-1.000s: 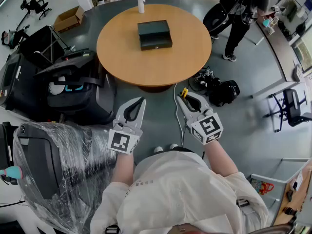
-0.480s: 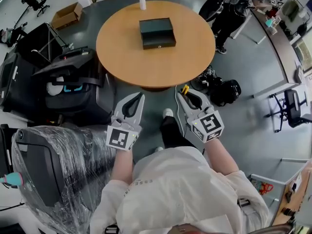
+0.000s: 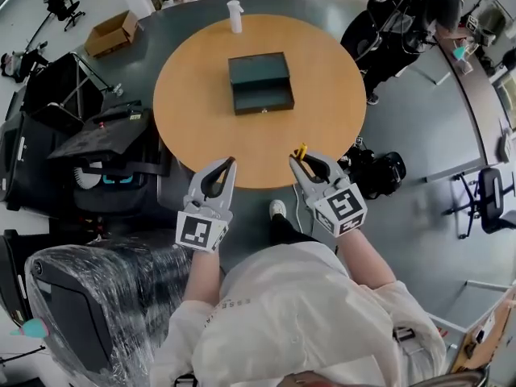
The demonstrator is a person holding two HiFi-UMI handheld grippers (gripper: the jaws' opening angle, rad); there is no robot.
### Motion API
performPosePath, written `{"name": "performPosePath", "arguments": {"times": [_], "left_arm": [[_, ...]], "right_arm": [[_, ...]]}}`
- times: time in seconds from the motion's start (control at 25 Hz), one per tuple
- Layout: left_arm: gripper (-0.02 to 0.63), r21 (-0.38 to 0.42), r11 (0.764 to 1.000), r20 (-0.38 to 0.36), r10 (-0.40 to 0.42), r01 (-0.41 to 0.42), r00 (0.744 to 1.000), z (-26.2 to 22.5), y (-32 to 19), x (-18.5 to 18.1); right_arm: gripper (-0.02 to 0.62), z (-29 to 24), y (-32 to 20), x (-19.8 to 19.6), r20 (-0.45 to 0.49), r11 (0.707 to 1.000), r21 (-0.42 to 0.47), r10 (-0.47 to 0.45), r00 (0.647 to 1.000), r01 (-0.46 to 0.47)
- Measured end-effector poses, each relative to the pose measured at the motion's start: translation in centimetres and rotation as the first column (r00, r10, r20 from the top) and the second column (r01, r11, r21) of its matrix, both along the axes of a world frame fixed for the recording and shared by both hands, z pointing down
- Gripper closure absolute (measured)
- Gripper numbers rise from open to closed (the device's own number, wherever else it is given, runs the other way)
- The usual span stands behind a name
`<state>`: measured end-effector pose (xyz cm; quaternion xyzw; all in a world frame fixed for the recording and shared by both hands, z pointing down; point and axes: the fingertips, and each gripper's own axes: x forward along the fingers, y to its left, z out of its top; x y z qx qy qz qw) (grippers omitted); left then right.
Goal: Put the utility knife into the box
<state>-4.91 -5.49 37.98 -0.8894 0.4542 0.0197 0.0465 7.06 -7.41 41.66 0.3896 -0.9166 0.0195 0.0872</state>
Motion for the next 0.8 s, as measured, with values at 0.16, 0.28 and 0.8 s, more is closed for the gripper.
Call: {"name": "performPosePath", "arguments": {"times": [0.16,0.28,0.8], "left_arm": [[0.591,-0.004,1.0,-0.006,-0.009,0.009,1.0,-0.3,-6.3,1.2],[0.591,-0.009,0.999,-0.011,-0.036,0.036,0.999,-0.3,-10.5,1.5],[0.591,-0.077,0.997,-0.016,-0.003,0.002,1.0,1.3,-20.2,1.9]], "right_arm": [[0.554,0.0,-6.4,1.1,0.001,1.0,-0.012,-0.021,1.0,0.021],[0.554,-0.1,-10.8,1.4,0.003,0.999,-0.012,-0.038,0.999,0.038],[0.554,2.6,-20.4,0.0,-0.02,0.992,-0.118,-0.055,0.998,0.053]]}}
